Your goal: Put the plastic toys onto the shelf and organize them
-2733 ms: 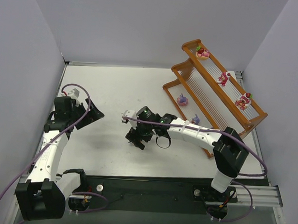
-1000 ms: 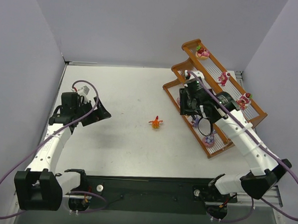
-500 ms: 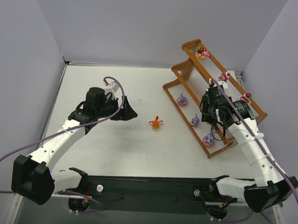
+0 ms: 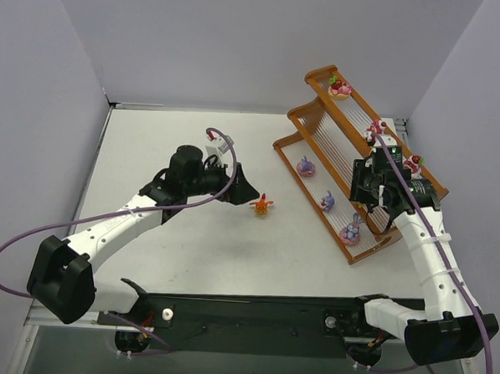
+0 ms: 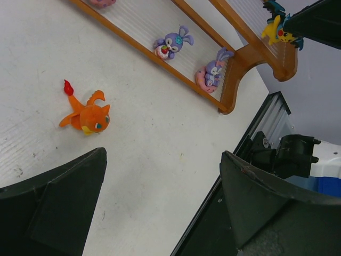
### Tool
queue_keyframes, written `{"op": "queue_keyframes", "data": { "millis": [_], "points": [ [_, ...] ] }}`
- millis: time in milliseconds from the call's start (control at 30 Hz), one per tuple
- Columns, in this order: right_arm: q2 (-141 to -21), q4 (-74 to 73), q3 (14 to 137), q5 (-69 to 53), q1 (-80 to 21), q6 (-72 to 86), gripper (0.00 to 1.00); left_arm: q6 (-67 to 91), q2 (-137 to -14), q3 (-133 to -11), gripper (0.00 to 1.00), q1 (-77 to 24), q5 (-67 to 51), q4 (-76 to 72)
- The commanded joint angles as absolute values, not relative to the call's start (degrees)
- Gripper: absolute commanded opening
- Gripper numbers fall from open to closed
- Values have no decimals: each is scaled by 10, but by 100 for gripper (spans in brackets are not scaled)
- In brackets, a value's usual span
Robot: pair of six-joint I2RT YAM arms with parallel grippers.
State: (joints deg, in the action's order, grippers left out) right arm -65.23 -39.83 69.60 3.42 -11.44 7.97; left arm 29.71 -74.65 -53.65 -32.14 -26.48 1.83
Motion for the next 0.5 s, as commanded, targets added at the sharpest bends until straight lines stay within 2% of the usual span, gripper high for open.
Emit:
{"op": "queue_keyframes", "data": {
  "millis": [0,233,467],
  "points": [
    [-637,-370,694,-21,-84,45,0,301,-760,-570,97,-333,-284,-44],
    [-656,-379,703,-82,-44,4,0,302,-795,-589,97,-356,-292,-62],
    [-651,-384,693,-60,-40,-14,0,302,-815,-599,97,-361,-296,-69]
  ]
}}
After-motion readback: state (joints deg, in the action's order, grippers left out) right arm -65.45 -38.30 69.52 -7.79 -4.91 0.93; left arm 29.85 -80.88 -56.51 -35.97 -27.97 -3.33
